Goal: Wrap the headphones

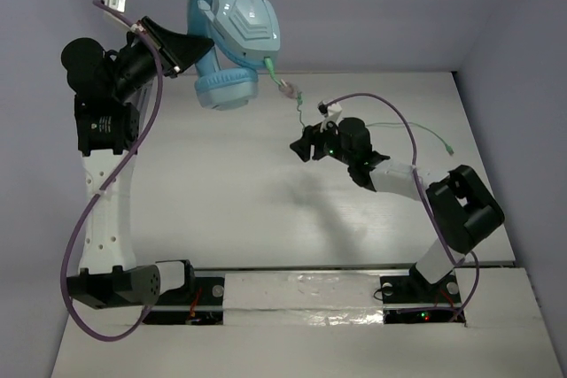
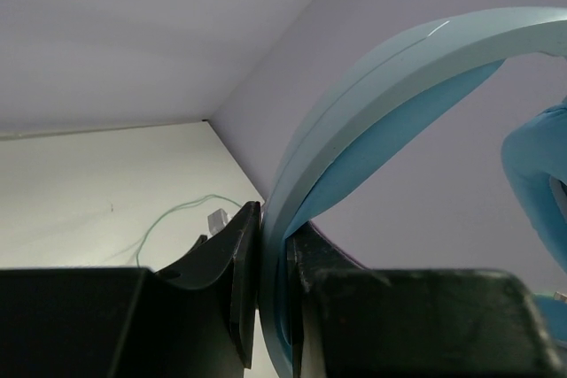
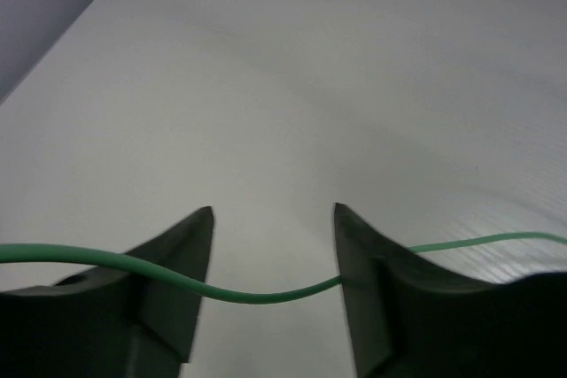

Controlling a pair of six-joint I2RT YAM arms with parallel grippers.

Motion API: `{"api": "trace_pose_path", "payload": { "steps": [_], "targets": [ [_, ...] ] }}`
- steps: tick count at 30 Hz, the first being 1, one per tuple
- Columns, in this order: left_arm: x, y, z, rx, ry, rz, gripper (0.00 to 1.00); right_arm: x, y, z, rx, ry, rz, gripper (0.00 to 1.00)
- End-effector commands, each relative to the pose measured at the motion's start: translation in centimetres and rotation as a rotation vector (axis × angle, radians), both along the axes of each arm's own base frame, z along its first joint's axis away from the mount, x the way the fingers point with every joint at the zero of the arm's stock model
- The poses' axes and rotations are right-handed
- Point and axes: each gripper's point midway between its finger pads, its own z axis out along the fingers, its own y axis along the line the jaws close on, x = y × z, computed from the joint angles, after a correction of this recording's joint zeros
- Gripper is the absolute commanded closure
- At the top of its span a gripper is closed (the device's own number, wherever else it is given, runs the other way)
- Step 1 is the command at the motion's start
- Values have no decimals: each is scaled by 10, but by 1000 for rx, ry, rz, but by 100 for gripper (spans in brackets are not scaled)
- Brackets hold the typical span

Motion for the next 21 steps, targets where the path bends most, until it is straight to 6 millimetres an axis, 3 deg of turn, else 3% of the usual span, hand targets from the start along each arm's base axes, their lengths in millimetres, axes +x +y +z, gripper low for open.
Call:
{"api": "trace_pose_path", "payload": {
  "steps": [1, 3, 4, 7, 8, 9, 11, 12, 14, 15, 17, 18, 19, 21],
  "targets": [
    [-27, 1, 56, -55, -141, -11, 100, 10, 3, 16, 42, -60, 9, 45],
    [-25, 3, 62, -72, -144, 2, 100, 3, 5, 8, 69, -31, 20, 62],
    [-23, 4, 63, -81, -146, 6, 100, -1, 6, 6, 81, -19, 33, 79],
    [-9, 10, 51, -138, -106, 44, 100, -15, 12, 0, 139, 45, 81, 96],
    [0, 15, 46, -165, -88, 87, 100, -21, 18, 1, 155, 66, 96, 98],
    [13, 19, 24, -188, -31, 115, 100, -28, 23, 4, 179, 99, 106, 98],
    [24, 33, 12, -236, -9, 217, 100, -45, 42, 6, 164, 132, 116, 100],
    [36, 38, -15, -258, 55, 248, 100, -54, 45, -4, 120, 187, 111, 100],
    [53, 55, -36, -279, 95, 366, 100, -63, 59, -1, 69, 212, 93, 100],
    [62, 68, -55, -276, 132, 435, 100, -87, 66, -16, -2, 275, 111, 100],
    [76, 101, -80, -234, 157, 650, 100, -100, 63, -23, -73, 289, 71, 100],
    [80, 111, -95, -209, 177, 711, 100, -118, 59, -36, -131, 336, 69, 100],
    [82, 123, -105, -162, 181, 781, 100, -123, 54, -30, -139, 332, 53, 100],
    [86, 147, -128, -139, 211, 916, 100, -141, 37, -43, -226, 383, 28, 100]
  ]
}}
